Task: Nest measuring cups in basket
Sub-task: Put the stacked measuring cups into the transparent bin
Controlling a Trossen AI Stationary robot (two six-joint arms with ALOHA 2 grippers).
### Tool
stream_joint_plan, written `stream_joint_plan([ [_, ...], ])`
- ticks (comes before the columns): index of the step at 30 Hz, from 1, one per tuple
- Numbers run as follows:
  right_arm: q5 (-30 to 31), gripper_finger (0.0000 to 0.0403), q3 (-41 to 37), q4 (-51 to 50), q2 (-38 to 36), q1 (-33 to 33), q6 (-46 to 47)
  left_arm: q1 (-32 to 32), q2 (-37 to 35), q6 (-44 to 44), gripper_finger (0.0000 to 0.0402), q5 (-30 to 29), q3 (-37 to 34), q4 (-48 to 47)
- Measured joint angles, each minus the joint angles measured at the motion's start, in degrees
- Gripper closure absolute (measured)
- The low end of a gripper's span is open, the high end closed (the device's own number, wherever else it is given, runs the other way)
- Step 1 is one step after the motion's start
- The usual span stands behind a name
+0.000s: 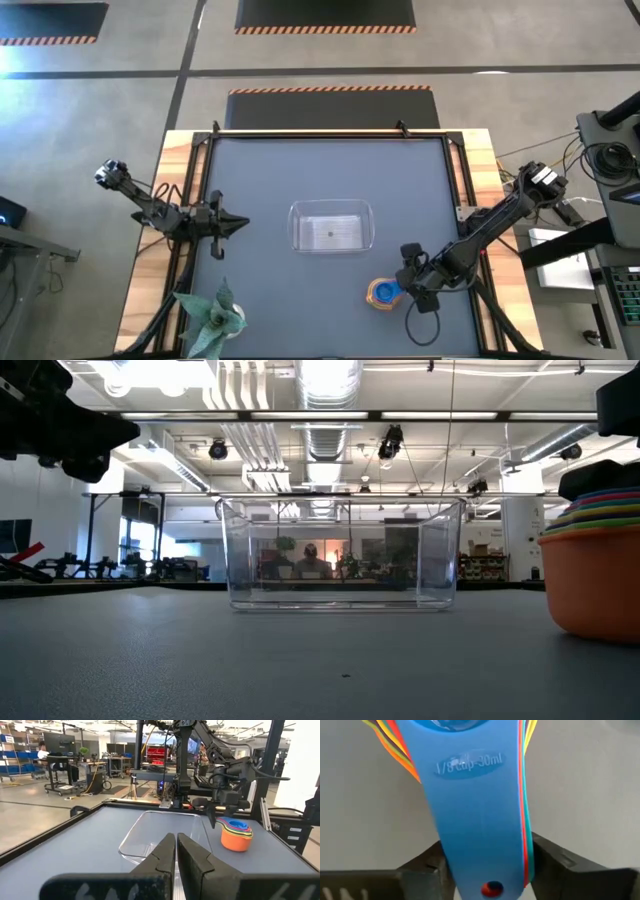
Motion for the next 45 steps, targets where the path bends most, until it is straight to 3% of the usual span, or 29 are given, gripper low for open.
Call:
stream_joint_plan([
  [11, -1.94, 0.0278, 0.0, -0.01, 0.0, 0.26, -0.06, 0.0, 0.23, -0.02, 0.0401, 0.02, 0.01, 0.0],
  [31, -1.34, 0.0282, 2.94, 0.03, -0.15, 0.24, -0.64, 0.0, 0.23, -0.02, 0.0402, 0.07, 0.0, 0.0],
  [38, 2.3, 0.0282, 5.31, -0.08, -0.48, 0.09, -3.57, 0.0, 0.23, -0.04, 0.0402, 0.07, 0.0, 0.0],
  [45, 5.95, 0.0282, 12.46, -1.32, -2.54, -3.27, -9.31, 0.0, 0.23, -0.04, 0.0402, 0.08, 0.0, 0.0],
])
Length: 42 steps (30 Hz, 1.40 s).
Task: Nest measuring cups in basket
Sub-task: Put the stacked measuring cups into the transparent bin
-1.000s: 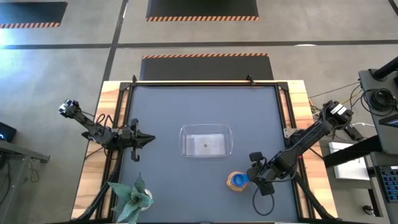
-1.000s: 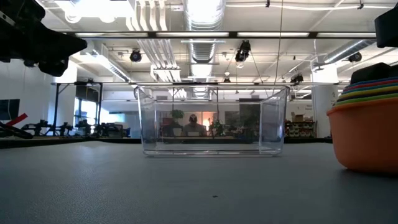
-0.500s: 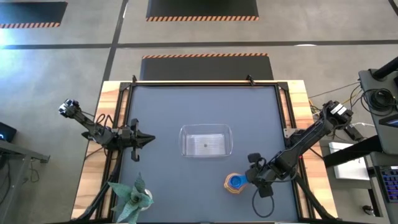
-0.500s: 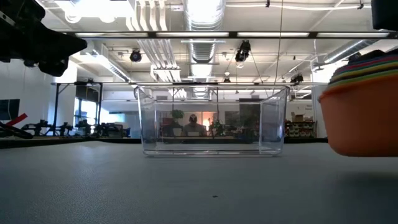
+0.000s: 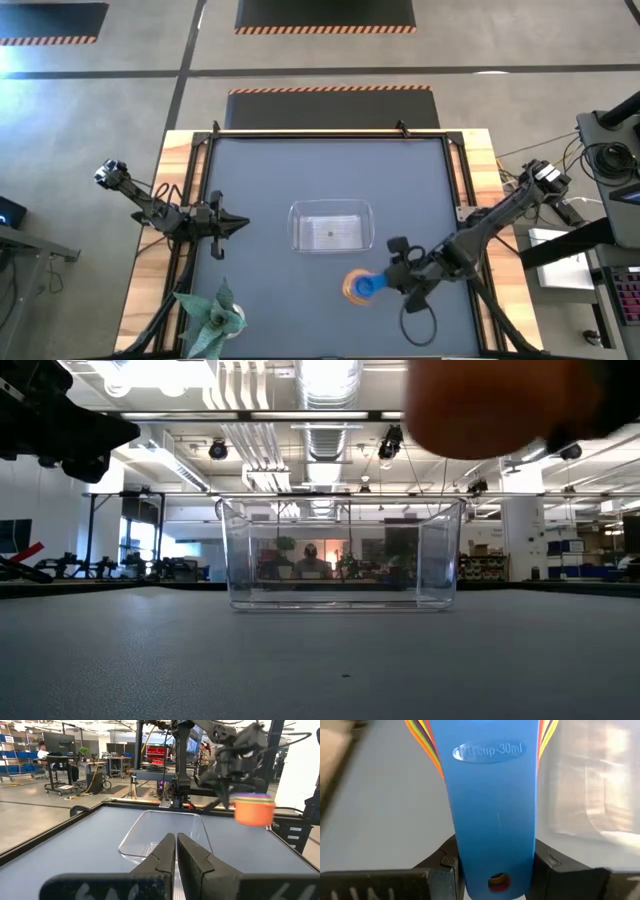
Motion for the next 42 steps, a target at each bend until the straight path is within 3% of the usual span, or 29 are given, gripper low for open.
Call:
stream_joint_plan([
  [4, 3.74, 0.0282, 3.52, -4.11, 0.09, -5.33, -2.24, 0.0, 0.0, 0.01, 0.0402, 0.0, 0.0, 0.0],
  [14, 2.88, 0.0282, 6.02, -1.29, 0.16, -23.3, -10.39, -0.02, 0.0, 0.02, 0.0402, 0.0, 0.0, 0.0],
  [20, -7.34, 0.0282, 3.11, 10.58, 1.95, -31.83, -11.76, 0.0, 0.0, 0.01, 0.0402, 0.0, 0.0, 0.0],
  [24, -10.27, 0.0282, 3.28, 13.91, 6.57, -33.29, -12.52, -0.02, -0.02, 0.02, 0.0402, 0.0, 0.0, 0.0],
  [37, -10.81, 0.028, 4.03, 14.26, 18.22, -33.56, -12.29, -0.02, 0.37, 0.0, 0.0402, 0.05, 0.0, 0.0],
  [42, -10.59, 0.0223, 4.0, 14.4, 18.12, -33.62, -11.85, -0.02, 0.37, 0.02, 0.0402, 0.05, 0.0, 0.0],
])
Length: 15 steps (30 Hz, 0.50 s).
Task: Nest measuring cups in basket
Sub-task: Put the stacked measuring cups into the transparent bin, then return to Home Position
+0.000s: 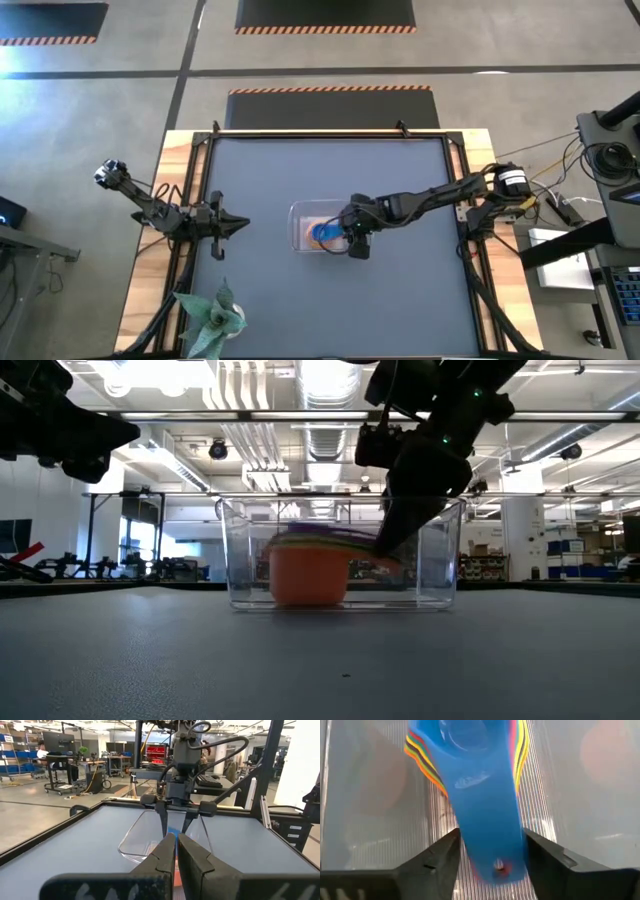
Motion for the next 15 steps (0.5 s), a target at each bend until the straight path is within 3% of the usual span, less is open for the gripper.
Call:
stream_joint_plan([
  [7, 0.49, 0.0175, -0.3, -1.53, -4.89, -0.02, -0.69, 0.0, 0.0, -0.01, 0.0402, -0.02, 0.0, 0.0],
  [15, 4.07, 0.0182, -0.33, -4.71, -20.85, -0.02, -5.98, 0.0, 0.0, -0.02, 0.0402, -0.04, 0.0, 0.0],
])
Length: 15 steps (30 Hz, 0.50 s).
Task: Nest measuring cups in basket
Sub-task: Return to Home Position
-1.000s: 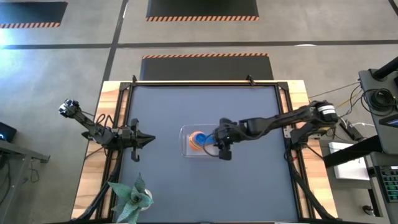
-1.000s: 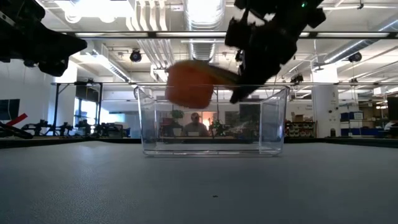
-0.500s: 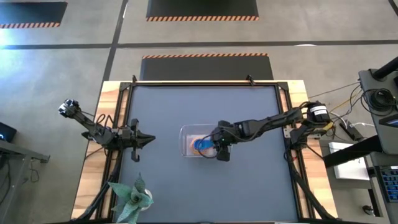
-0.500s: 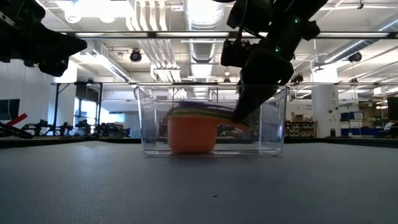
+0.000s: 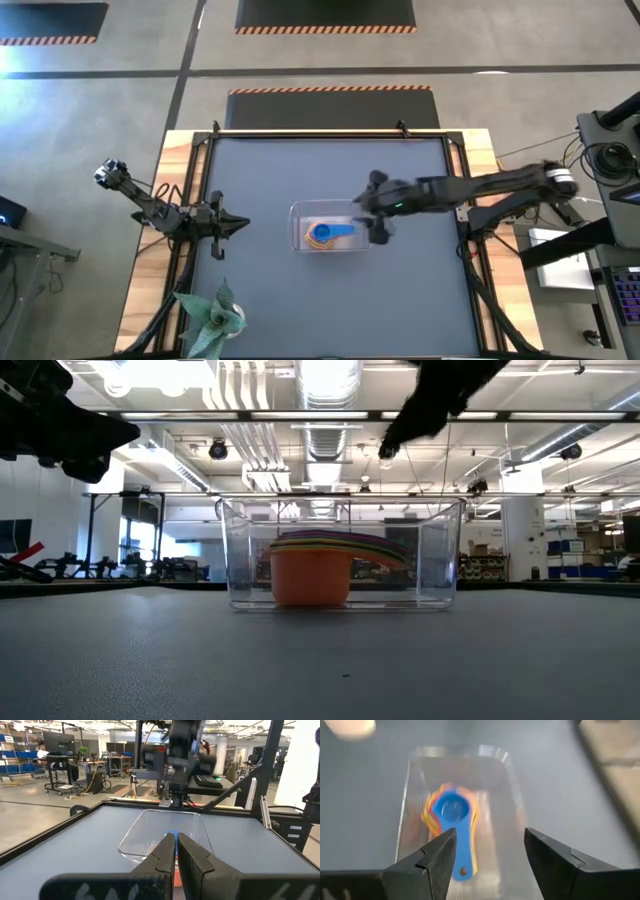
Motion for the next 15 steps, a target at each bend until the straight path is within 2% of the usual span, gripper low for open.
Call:
stream_joint_plan([
  [8, 6.4, 0.0203, -2.85, -6.19, -21.87, 0.0, -2.95, 0.02, 0.0, 0.0, 0.0402, 0.0, 0.0, 0.0],
  [15, 6.79, 0.023, -12.0, -6.35, -44.86, 0.0, -2.47, 0.0, 0.0, 0.02, 0.0402, 0.0, 0.0, 0.02],
])
